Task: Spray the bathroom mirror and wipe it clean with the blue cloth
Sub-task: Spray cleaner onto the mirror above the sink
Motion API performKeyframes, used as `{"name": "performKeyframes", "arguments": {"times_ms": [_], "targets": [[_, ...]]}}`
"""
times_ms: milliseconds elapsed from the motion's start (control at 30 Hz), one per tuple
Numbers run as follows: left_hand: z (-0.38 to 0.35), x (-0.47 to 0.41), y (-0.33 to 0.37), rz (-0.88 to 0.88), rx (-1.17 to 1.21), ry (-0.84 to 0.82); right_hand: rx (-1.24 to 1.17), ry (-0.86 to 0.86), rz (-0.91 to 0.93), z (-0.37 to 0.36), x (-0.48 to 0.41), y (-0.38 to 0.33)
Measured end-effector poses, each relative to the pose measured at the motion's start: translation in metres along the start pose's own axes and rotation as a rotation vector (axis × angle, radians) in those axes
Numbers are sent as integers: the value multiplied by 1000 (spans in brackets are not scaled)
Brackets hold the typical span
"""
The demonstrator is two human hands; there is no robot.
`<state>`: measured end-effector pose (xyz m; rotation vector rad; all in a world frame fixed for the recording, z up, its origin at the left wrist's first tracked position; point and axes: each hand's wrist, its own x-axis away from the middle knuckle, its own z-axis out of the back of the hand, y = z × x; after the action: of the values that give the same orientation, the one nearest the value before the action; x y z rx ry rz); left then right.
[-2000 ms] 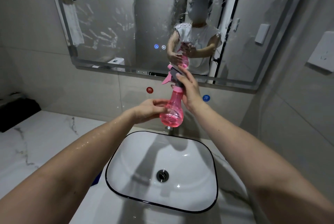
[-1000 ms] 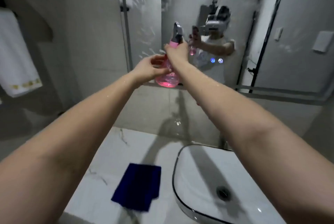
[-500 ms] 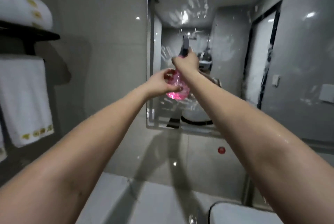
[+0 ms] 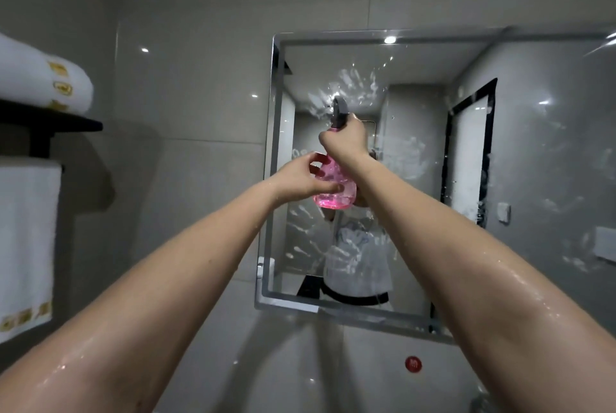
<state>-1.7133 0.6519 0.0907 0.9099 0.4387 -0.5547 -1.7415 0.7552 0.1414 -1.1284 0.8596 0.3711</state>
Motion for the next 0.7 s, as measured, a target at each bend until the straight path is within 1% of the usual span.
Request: {"name": "performKeyframes", "arguments": {"times_ms": [133, 300, 500, 633, 700], "targets": [[10, -7, -6, 25, -24, 2, -15, -78, 10, -10, -6, 1], [17, -10, -17, 45, -25, -32, -10, -37, -8, -24, -7, 4], [25, -7, -37, 28, -24, -71, -23, -45, -34, -41, 1, 9], [33, -5, -50, 12, -26, -84, -193, 60, -120, -57, 7, 12], [37, -4, -57, 5, -26, -116, -186, 75, -147, -63, 11, 12]]}}
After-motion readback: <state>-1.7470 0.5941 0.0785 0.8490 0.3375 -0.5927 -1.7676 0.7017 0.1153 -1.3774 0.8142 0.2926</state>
